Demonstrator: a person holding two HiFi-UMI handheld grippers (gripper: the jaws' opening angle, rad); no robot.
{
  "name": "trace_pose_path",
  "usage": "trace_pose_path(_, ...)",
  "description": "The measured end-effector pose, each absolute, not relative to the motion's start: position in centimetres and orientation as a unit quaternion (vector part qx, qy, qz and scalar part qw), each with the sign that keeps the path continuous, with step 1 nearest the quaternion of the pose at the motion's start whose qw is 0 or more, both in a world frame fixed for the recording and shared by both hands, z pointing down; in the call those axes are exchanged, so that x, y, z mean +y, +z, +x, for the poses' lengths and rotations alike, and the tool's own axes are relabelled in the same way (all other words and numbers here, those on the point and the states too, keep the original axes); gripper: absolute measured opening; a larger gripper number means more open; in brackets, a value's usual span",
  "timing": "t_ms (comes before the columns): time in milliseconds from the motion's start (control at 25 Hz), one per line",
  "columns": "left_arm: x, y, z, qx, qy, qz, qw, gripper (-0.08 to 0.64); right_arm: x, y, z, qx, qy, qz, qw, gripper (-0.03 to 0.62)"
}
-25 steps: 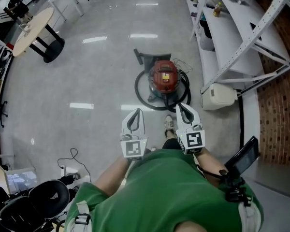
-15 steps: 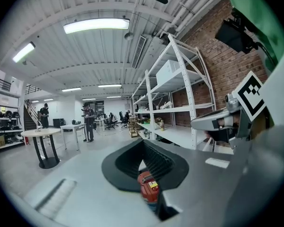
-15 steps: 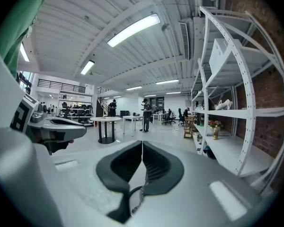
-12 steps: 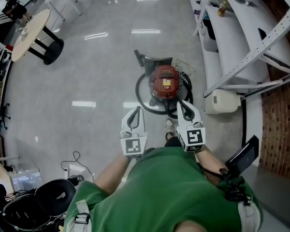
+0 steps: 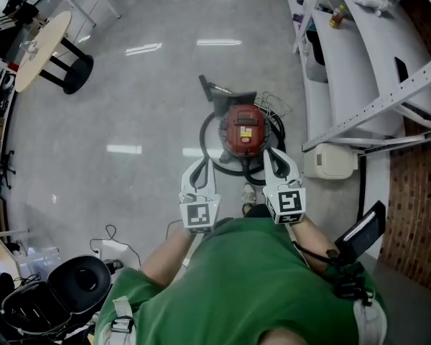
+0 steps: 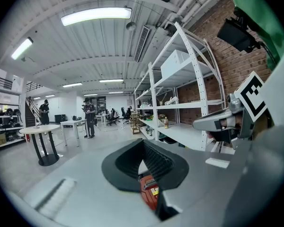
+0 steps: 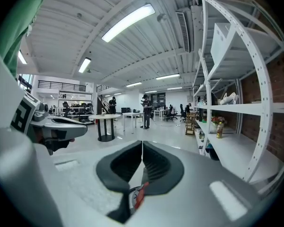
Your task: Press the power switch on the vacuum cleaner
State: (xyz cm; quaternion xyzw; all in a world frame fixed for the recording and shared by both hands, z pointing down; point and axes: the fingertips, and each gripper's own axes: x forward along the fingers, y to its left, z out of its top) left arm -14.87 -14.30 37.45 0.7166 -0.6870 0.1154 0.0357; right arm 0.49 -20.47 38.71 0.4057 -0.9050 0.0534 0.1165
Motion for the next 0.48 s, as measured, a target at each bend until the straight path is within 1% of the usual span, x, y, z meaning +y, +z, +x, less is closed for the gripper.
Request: trace_pose_path(480,-19.7,40.0,-15.1,-0.692,0.126,0.708,0.063,0.008,-26.1,41.3,-0.3,-0.910,0.073,0.383,0.140,0.006)
